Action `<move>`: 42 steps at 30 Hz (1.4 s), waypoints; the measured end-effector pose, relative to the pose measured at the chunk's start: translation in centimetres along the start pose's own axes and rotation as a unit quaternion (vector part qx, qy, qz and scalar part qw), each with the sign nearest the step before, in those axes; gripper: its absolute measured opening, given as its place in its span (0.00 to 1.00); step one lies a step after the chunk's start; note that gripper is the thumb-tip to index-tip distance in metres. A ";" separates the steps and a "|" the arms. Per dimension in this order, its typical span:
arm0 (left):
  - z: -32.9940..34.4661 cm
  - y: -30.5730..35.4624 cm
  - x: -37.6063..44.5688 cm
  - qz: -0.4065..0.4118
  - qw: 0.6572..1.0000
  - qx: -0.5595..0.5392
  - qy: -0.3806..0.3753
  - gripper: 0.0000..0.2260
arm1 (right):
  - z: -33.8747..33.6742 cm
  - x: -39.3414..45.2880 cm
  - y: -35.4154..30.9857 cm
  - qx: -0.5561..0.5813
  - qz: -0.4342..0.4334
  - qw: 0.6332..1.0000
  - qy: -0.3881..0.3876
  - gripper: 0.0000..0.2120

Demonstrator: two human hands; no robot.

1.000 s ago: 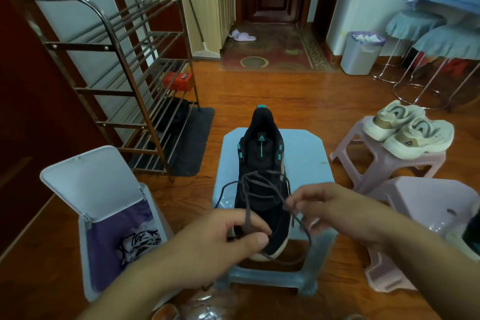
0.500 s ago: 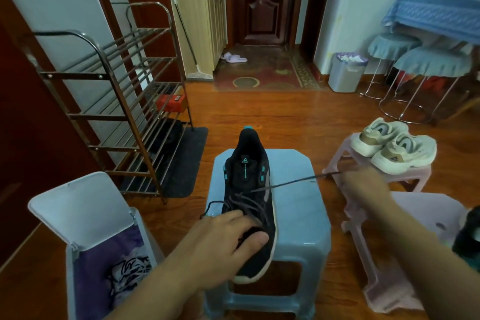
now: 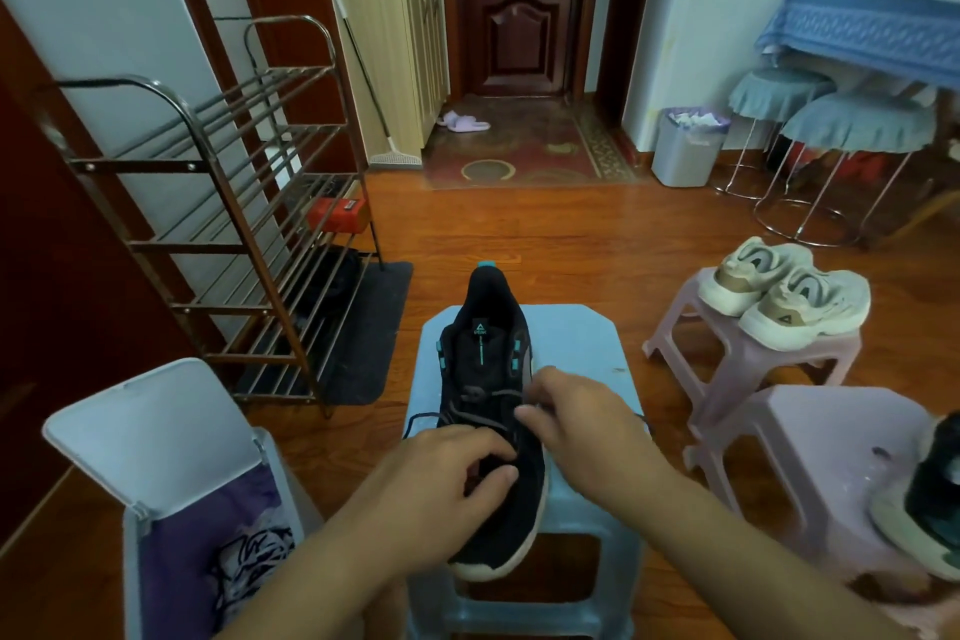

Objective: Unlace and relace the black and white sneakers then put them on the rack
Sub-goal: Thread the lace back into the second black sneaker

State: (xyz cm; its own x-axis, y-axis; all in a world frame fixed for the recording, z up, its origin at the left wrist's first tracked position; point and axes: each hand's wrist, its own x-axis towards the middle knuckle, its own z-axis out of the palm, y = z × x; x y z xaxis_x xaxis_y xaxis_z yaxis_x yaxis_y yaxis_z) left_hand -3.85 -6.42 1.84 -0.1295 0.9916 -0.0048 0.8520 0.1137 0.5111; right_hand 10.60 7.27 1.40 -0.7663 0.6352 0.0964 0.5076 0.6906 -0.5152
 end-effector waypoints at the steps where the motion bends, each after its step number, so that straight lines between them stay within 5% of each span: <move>1: 0.0 0.0 0.0 -0.006 1.000 -0.008 0.001 0.11 | -0.1 -0.1 0.0 -0.019 0.001 1.000 0.003 0.09; 4: 0.0 -0.1 0.1 -0.017 0.999 -0.032 -0.006 0.09 | -2.6 0.5 3.0 -0.009 0.099 0.995 0.009 0.11; 8: 0.3 -0.2 0.0 -0.013 1.000 -0.026 -0.006 0.11 | -6.1 0.2 7.6 -0.130 0.199 0.970 0.050 0.12; 12: 0.2 -0.1 0.1 -0.027 0.999 -0.044 0.005 0.08 | -5.0 -0.6 7.3 -0.078 0.156 0.984 -0.020 0.07; 16: 0.1 0.5 0.2 -0.053 0.994 -0.069 0.068 0.03 | -5.4 -0.7 8.7 -0.150 0.239 0.952 -0.114 0.06; 20: 0.6 0.4 0.4 -0.084 0.984 -0.002 0.155 0.05 | -8.5 -1.0 11.4 -0.217 0.377 0.901 0.015 0.12; 24: 0.8 0.3 0.5 -0.086 0.982 0.046 0.163 0.10 | -10.8 -0.9 11.8 0.074 0.474 0.875 0.059 0.09; 28: 0.7 1.0 0.6 -0.039 0.975 -0.012 0.217 0.08 | -11.7 -1.7 7.8 0.380 0.306 0.844 0.224 0.20; 32: -0.4 3.5 1.1 0.013 0.955 -0.209 0.208 0.14 | -9.9 -2.5 0.3 0.730 0.115 0.662 0.119 0.22; 37: -0.1 6.5 1.2 0.019 0.943 -0.327 -0.066 0.15 | -7.5 -2.1 -2.2 0.828 0.089 0.550 0.067 0.17; 42: -0.4 6.1 0.9 0.022 0.962 -0.248 -0.109 0.10 | -8.8 -0.1 1.9 0.811 0.189 0.539 0.127 0.09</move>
State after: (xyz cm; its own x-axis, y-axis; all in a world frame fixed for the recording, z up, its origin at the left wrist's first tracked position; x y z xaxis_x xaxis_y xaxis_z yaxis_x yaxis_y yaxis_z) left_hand 1.05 -4.91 5.25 0.0569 0.9903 -0.1271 0.5003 0.0819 0.8619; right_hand 15.06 11.58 7.88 -0.5452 0.7940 -0.2688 -0.5611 -0.5839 -0.5866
